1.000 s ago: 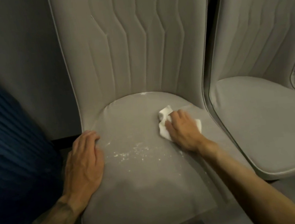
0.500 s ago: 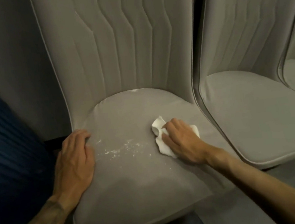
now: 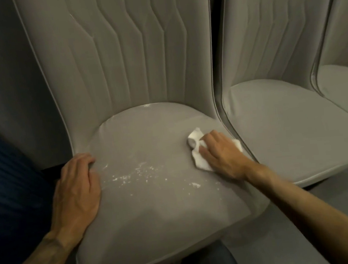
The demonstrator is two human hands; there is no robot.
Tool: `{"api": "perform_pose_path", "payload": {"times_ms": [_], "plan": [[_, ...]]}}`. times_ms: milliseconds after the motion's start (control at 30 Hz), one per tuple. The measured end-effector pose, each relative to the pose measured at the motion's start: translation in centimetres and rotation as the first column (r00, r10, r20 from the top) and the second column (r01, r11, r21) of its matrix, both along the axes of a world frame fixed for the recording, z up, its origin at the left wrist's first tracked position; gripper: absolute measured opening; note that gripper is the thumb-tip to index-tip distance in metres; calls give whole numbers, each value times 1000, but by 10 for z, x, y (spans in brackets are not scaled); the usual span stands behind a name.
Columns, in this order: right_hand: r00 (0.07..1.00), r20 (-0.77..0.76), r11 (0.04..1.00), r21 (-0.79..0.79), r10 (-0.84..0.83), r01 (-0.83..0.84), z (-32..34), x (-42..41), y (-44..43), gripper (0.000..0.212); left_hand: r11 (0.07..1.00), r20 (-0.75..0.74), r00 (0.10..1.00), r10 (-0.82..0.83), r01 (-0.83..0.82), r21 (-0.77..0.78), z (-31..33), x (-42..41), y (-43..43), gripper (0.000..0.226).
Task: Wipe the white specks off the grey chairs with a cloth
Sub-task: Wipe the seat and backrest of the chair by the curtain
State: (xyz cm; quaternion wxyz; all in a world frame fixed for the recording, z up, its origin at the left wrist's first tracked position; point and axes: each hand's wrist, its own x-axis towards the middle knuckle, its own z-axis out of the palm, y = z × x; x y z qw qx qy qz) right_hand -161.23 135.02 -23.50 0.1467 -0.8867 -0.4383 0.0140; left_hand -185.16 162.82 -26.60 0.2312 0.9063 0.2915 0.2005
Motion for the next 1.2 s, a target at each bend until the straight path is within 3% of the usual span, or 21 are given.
{"api": "perform_pose_path", "payload": {"times_ms": [67, 133, 200, 267, 333, 433, 533, 633, 733, 867, 933, 1067, 1133, 1200], "plan": [[975, -33, 976, 10, -219, 220, 3, 17, -8, 28, 1000, 1, 1000, -3, 3, -4, 2, 0, -1, 44], [946, 1, 946, 8, -325, 325, -1, 9, -5, 29, 1000, -2, 1000, 0, 0, -9, 3, 1, -1, 45], [967, 42, 968, 11, -249, 249, -9, -19, 1, 32, 1000, -5, 1000, 4, -4, -12, 2, 1, -1, 45], [998, 10, 998, 26, -64, 64, -13, -42, 0, 33, 1000, -12, 1000, 4, -5, -18, 2, 1, -1, 44], [1000, -21, 1000, 3, 10, -10, -5, -35, -8, 27, 1000, -22, 1000, -8, 8, -20, 2, 0, -1, 43], [989, -11, 988, -25, -151, 151, 5, -11, -25, 24, 1000, -20, 1000, -15, 15, -1, 2, 0, -1, 38], [946, 38, 946, 43, -322, 320, 0, -32, -30, 22, 1000, -13, 1000, -8, 8, 10, 0, 0, 0, 25], [975, 6, 969, 112, -222, 220, -9, -69, -23, 19, 1000, -21, 1000, -2, 2, 5, 1, 1, 1, 25], [986, -53, 985, 60, -159, 162, -3, -62, -31, 22, 1000, -33, 999, -2, 2, 4, 4, 1, 0, 25], [864, 55, 864, 97, -501, 494, -6, -78, -31, 23, 1000, -32, 999, -2, 2, 8, 7, 1, -4, 25], [877, 81, 877, 137, -474, 461, -12, -112, -8, 24, 1000, -37, 999, 1, 0, 6, 7, 2, -4, 26], [972, 129, 972, 158, -196, 175, -14, -128, 6, 25, 1000, -46, 999, -13, 14, 11, 9, -1, -5, 45], [969, 103, 968, 130, -227, 213, -11, -110, -6, 22, 1000, -35, 999, -18, 19, 18, 9, -1, -5, 43], [917, 86, 912, 177, -390, 371, -10, -105, -11, 19, 1000, -30, 1000, -9, 9, 14, 6, -1, -4, 34]]}}
